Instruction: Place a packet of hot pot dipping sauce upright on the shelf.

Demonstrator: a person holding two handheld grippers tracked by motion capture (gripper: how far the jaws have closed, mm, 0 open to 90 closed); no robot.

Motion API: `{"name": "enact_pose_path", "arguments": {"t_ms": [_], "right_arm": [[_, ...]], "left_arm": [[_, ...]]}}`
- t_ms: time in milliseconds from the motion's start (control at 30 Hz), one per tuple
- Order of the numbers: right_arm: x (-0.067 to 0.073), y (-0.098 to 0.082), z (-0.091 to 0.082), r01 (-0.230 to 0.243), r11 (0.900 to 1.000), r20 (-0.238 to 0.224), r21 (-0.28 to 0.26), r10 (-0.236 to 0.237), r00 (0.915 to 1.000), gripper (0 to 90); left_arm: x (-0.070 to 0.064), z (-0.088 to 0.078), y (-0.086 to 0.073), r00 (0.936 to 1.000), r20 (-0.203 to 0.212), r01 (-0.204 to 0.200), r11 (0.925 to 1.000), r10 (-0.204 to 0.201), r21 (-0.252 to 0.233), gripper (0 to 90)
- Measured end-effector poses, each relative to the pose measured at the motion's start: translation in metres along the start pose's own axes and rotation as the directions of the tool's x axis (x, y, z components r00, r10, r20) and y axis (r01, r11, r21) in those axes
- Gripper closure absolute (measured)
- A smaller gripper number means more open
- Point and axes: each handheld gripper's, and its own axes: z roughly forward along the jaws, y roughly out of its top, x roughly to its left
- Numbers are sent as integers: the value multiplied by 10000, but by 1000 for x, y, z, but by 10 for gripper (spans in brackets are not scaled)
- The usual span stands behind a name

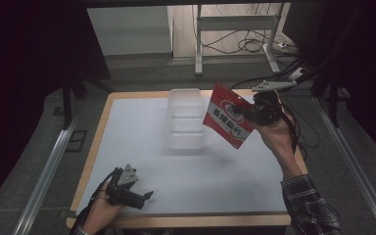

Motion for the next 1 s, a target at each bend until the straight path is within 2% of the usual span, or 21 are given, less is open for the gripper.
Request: {"name": "enact_pose_path", "arguments": {"t_ms": [500,1000], "right_arm": [[16,22,38,399,9987,-682,310,-377,9970,874],[34,44,83,840,9949,-1478,554,-751,9862,874]], "left_arm": [[0,0,0,10000,12,-7,10000,7,28,22],[0,0,0,10000,8,-13,10000,13,19,22]]}}
